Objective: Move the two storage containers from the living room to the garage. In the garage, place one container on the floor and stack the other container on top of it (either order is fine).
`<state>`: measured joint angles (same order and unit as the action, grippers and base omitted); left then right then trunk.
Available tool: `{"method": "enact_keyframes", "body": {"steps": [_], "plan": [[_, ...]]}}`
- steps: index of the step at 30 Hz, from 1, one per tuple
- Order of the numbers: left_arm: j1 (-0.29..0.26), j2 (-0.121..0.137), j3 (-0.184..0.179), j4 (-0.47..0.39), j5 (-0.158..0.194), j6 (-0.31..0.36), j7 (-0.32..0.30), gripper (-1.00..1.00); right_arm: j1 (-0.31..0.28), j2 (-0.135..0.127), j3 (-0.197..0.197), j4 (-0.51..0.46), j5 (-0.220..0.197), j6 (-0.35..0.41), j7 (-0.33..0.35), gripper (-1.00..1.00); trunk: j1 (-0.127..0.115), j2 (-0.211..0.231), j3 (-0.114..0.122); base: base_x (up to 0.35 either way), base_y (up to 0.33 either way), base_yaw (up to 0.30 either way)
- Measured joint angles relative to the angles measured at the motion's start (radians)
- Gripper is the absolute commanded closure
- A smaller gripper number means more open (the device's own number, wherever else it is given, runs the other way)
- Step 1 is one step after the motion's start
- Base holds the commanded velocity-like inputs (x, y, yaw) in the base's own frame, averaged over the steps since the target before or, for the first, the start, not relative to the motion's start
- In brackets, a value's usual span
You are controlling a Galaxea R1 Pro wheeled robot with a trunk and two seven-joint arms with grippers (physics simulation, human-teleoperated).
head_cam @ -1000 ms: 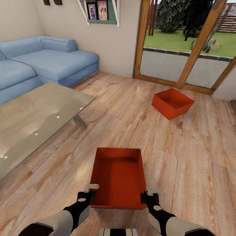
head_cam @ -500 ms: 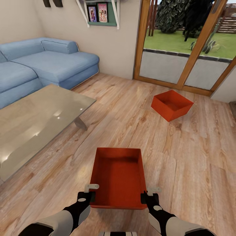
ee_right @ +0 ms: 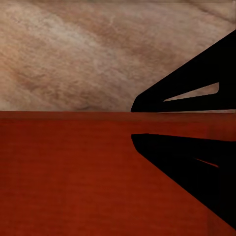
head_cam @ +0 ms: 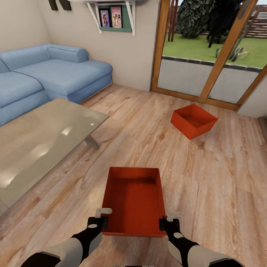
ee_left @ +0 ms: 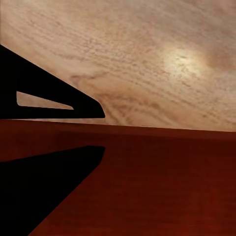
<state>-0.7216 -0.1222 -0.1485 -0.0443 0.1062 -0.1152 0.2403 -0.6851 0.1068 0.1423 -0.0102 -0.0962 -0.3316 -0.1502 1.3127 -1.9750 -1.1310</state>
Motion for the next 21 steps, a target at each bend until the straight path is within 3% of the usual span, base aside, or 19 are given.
{"method": "enact_keyframes", "body": {"steps": [5,21], "plan": [[-0.001,0.001,-0.008,0.000,0.002,-0.001,0.002,1.00,0.000,0.004,0.027,0.005,-0.035,-0.007,-0.005,1.00,-0.019,0.035,0.016,0.000,0.000,0.000],[-0.001,0.003,-0.006,-0.001,-0.002,0.000,0.001,1.00,0.000,0.005,0.031,0.006,-0.041,-0.008,-0.005,1.00,-0.081,0.147,0.066,0.000,0.000,0.000]]}}
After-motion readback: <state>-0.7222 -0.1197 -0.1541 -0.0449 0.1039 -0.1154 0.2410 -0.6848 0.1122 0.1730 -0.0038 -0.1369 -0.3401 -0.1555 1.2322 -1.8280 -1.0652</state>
